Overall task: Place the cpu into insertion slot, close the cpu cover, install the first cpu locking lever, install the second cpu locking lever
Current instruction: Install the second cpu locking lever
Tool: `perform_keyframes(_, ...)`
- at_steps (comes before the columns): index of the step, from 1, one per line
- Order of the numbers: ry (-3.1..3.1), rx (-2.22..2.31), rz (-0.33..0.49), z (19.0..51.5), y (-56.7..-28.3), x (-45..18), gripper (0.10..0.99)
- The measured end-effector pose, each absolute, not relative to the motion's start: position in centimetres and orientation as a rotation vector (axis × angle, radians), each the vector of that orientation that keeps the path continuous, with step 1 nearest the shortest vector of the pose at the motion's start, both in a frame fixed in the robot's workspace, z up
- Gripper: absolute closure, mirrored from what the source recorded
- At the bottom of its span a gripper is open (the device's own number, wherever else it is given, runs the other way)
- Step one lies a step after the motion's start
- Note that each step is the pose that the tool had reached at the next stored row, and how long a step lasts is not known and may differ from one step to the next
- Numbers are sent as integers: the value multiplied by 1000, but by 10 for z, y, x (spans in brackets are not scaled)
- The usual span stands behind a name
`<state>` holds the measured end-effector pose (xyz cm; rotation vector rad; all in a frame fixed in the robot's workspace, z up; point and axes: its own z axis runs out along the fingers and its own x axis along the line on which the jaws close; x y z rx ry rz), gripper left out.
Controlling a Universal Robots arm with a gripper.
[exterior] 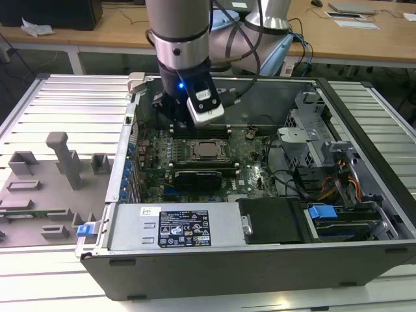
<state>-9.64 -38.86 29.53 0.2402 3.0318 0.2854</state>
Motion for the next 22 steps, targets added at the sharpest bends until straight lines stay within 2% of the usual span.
perform_keyframes(4, 3033, 244, 270, 302, -389, -95, 980)
perform_keyframes(8, 3036, 269, 214, 302, -388, -81, 980)
perform_keyframes(12, 3039, 270, 207, 301, -385, -66, 980)
perform_keyframes(16, 3045, 270, 176, 300, -368, -57, 980)
perform_keyframes(18, 3047, 269, 145, 300, -351, -52, 980)
perform_keyframes(22, 3049, 269, 135, 300, -350, -52, 980)
